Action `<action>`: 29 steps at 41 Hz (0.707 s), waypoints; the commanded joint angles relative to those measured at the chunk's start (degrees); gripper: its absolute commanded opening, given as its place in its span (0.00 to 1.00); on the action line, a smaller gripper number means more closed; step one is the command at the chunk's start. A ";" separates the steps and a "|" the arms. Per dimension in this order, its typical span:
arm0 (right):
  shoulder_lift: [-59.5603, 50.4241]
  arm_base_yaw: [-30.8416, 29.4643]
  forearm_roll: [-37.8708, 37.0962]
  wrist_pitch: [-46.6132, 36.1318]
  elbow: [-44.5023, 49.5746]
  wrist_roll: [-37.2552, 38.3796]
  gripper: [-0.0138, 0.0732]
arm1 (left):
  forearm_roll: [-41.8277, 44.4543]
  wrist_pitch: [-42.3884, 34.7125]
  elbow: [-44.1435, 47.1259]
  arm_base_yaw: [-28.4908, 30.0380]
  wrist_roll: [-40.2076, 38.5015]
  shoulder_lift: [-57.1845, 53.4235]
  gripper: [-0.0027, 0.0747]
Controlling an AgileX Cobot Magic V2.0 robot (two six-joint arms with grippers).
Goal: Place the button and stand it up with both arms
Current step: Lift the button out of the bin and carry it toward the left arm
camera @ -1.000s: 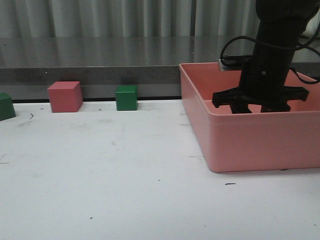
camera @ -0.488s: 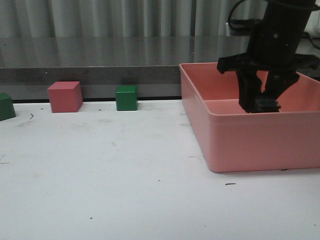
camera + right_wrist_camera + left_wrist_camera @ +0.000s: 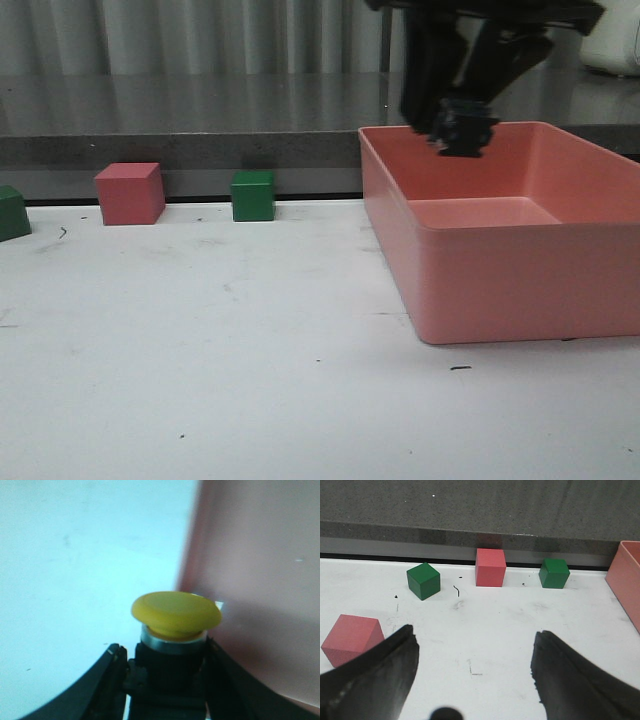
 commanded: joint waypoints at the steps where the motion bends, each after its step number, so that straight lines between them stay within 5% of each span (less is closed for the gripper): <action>1: -0.43 3.98 2.71 -3.85 -2.94 -0.14 0.51 | -0.32 -5.17 -1.83 -0.07 -0.23 0.46 0.65; 15: 16.65 14.85 -3.51 4.60 -20.68 9.67 0.51 | -0.32 -5.17 -1.83 -0.07 -0.23 0.46 0.65; 29: 31.13 16.39 -6.69 9.98 -36.48 20.48 0.51 | -0.32 -5.06 -1.83 -2.43 -0.23 0.46 0.65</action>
